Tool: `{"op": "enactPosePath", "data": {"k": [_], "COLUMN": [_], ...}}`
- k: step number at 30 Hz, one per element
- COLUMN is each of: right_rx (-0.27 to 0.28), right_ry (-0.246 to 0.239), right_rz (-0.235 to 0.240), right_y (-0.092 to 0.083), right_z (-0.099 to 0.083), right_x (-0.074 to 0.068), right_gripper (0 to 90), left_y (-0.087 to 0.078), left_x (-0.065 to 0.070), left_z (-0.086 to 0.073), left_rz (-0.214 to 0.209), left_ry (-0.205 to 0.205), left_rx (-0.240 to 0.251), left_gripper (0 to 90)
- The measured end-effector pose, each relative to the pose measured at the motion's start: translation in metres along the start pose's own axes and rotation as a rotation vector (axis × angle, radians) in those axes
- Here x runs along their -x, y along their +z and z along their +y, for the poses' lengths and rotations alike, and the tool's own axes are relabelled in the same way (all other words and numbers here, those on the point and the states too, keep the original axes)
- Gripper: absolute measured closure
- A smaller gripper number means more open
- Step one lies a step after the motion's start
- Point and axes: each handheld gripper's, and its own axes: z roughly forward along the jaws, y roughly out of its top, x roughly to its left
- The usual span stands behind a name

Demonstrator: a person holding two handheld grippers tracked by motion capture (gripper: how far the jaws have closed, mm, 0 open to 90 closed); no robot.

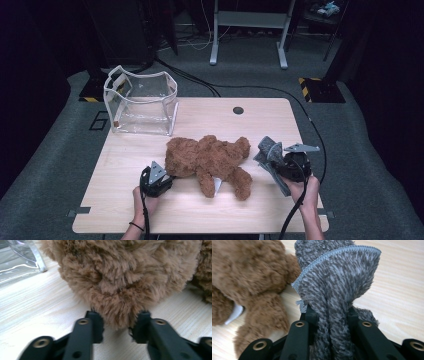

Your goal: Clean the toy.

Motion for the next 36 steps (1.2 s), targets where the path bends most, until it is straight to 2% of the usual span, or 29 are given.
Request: {"op": "enactPosePath", "data": {"k": [2, 4, 7, 8, 9, 12, 13, 14, 18, 21, 25, 28, 29, 36], "right_rx": [0.0, 0.008, 0.02, 0.027, 0.027, 0.029, 0.029, 0.038, 0.029, 0.024, 0.018, 0.016, 0.012, 0.013], "right_ry": [-0.001, -0.014, -0.028, -0.066, -0.066, -0.117, -0.117, -0.147, -0.197, -0.229, -0.237, -0.247, -0.247, -0.265], "right_rz": [0.003, 0.027, 0.045, 0.06, 0.06, 0.103, 0.103, 0.131, 0.178, 0.213, 0.258, 0.283, 0.288, 0.32], "right_y": [-0.001, -0.003, -0.003, -0.002, -0.002, 0.004, 0.004, 0.008, 0.02, 0.03, 0.042, 0.05, 0.051, 0.061], "right_z": [0.004, 0.015, 0.025, 0.036, 0.036, 0.058, 0.058, 0.068, 0.085, 0.092, 0.099, 0.103, 0.104, 0.111], "right_x": [-0.002, -0.009, -0.016, -0.025, -0.025, -0.047, -0.047, -0.06, -0.086, -0.102, -0.116, -0.124, -0.126, -0.137], "right_gripper": [73.2, 73.2, 73.2, 73.2, 73.2, 73.2, 73.2, 73.2, 73.2, 73.2, 73.2, 73.1, 73.1, 73.2], "left_y": [0.0, 0.001, 0.002, 0.002, 0.002, 0.002, 0.002, 0.002, 0.002, 0.002, 0.002, 0.003, 0.003, 0.007], "left_x": [-0.001, -0.002, -0.002, -0.002, -0.002, -0.003, -0.003, -0.003, -0.003, -0.004, -0.005, -0.004, -0.004, -0.005], "left_z": [0.0, 0.001, 0.001, 0.001, 0.001, 0.001, 0.001, 0.001, 0.001, 0.001, 0.001, 0.001, 0.002, 0.004], "left_rz": [-0.003, -0.006, -0.004, 0.001, 0.0, -0.006, -0.006, -0.007, -0.009, -0.013, -0.026, -0.016, -0.028, -0.036], "left_ry": [-0.002, -0.007, 0.006, 0.008, 0.008, 0.006, 0.005, 0.006, 0.0, 0.0, -0.011, -0.018, -0.015, -0.027], "left_rx": [-0.001, -0.006, -0.009, -0.009, -0.011, -0.016, -0.017, -0.019, -0.018, -0.02, -0.02, -0.005, -0.013, -0.009], "left_gripper": [72.8, 77.2, 79.5, 81.4, 81.4, 82.6, 82.6, 82.8, 83.0, 83.0, 83.1, 83.4, 83.5, 84.1]}}
